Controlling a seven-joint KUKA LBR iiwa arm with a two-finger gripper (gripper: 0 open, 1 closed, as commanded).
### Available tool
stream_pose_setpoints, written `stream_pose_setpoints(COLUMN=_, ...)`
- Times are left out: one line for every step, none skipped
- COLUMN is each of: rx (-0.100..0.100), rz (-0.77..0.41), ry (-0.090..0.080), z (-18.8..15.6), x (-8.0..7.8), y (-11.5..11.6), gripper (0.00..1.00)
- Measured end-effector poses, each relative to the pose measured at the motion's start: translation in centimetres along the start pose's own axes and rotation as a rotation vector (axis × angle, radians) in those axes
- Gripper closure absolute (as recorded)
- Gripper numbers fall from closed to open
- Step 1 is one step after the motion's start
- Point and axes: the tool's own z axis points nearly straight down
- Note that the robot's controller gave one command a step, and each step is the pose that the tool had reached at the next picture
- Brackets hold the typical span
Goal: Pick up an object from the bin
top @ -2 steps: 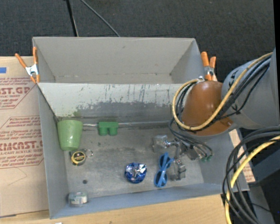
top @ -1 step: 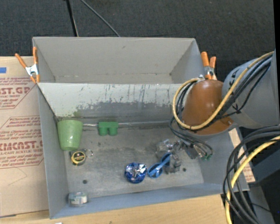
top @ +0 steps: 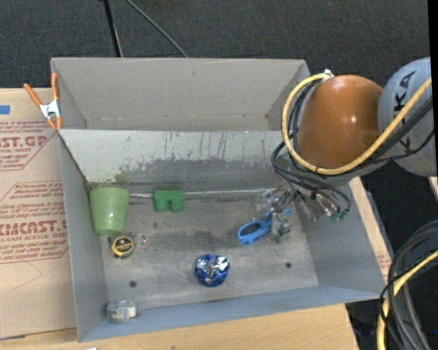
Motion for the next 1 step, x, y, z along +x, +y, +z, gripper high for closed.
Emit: stream_pose_setpoints(rx=-0.002, rz=-0.541, ry=0.006, z=-3.93, x=4.04, y=-7.43, gripper=1.0)
